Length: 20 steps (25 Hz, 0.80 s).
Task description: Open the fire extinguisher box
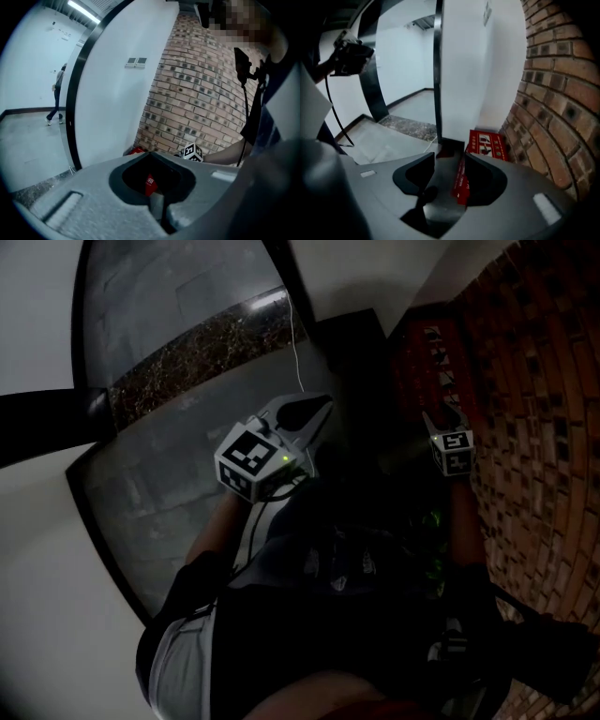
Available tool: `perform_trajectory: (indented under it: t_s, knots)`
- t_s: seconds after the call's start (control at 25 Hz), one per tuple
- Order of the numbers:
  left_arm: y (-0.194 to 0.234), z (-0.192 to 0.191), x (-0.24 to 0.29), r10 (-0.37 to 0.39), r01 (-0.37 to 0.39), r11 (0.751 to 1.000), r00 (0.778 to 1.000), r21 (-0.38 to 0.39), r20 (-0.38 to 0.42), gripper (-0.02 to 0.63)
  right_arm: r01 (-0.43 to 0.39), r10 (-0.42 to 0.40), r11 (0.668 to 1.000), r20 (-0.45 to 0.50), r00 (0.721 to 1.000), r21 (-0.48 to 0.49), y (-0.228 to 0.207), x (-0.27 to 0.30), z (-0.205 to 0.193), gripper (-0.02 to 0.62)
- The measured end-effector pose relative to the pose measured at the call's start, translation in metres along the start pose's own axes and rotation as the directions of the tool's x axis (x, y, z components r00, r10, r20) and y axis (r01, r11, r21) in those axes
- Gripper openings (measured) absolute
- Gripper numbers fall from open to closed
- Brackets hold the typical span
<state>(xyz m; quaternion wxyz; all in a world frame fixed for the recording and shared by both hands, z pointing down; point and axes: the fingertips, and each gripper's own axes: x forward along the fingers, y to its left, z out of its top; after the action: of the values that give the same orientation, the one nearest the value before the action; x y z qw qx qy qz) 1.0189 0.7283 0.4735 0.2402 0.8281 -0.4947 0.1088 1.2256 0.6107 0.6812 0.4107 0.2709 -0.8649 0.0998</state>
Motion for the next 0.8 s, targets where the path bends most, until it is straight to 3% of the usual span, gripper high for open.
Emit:
perform_trajectory:
  t_s: [0.2, 0.48, 0.64, 0.8]
  knots:
    - [0.006, -0.009, 0.037, 0.01, -0.012, 1.0, 0.997, -0.022, -0.08, 0.005, 0.034, -0.036, 0.999, -0.182, 0.983, -0.013, -0.036, 0.052, -0.057, 0.196]
    - [-0.007, -0.018, 0.095, -0.058, 0.06, 0.998, 0.985, 0.006, -0.162, 0.005, 0.031, -0.046, 0.998, -0.304, 0.951, -0.052, -0.05, 0.105, -0.088, 0.202]
    - [-0.013, -0.014, 0.115, -0.088, 0.089, 0.996, 0.982, -0.002, -0.17, 0.005, 0.024, -0.074, 0.99, -0.371, 0.926, -0.137, -0.062, 0.131, -0.11, 0.209]
    - [-0.004, -0.017, 0.116, -0.067, 0.066, 0.998, 0.977, -0.013, -0.202, 0.005, 0.018, -0.12, 0.971, -0.419, 0.9, -0.238, -0.065, 0.146, -0.122, 0.237]
